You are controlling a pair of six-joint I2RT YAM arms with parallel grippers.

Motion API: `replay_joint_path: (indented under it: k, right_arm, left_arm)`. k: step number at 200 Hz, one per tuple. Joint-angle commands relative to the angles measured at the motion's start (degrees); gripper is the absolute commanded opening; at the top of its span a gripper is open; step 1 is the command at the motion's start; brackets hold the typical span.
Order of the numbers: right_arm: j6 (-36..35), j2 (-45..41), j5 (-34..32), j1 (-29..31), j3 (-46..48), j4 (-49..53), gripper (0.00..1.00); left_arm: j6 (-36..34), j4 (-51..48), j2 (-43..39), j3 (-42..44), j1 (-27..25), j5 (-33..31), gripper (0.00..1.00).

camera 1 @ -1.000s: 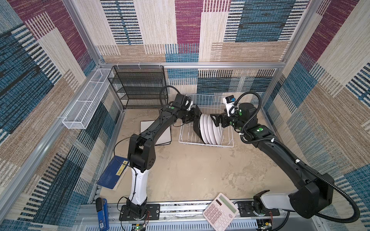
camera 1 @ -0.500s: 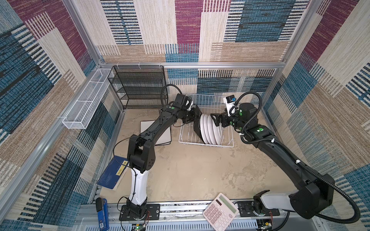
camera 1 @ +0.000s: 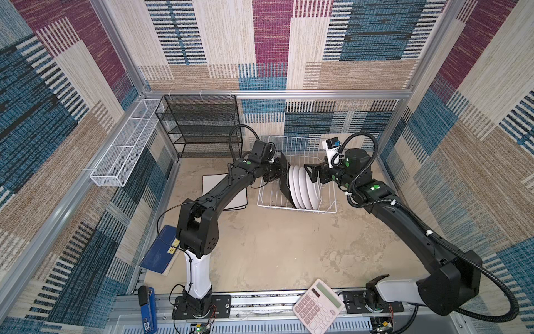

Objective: Unload the plates from the dish rack
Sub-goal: 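Lift the dark square plate up out of the rack with the left gripper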

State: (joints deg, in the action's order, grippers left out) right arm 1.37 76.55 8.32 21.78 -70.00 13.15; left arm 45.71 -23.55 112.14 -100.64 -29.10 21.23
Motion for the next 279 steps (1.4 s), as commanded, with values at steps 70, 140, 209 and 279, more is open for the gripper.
replay_joint_path:
  k: [70, 140, 209, 279]
  right_arm:
    - [-0.17, 0.36, 0.38, -1.86, -0.12, -1.46, 0.99]
    - [0.06, 0.97, 3.39, -2.53, -0.63, -1.20, 0.99]
    - [0.70, 1.47, 5.93, -2.62, -1.54, -1.48, 0.99]
    - [2.53, 2.17, 7.99, -2.61, -2.12, -1.64, 0.99]
  left_arm:
    - [6.00, 5.46, -2.53, 0.36, -3.77, -9.57, 0.00]
    - [0.36, 2.89, -4.00, -3.32, -3.68, -8.22, 0.00]
    - [-5.10, -1.45, -5.94, -6.32, -3.68, -10.82, 0.00]
    - [-7.52, 1.29, -8.83, -1.65, -3.59, -11.12, 0.00]
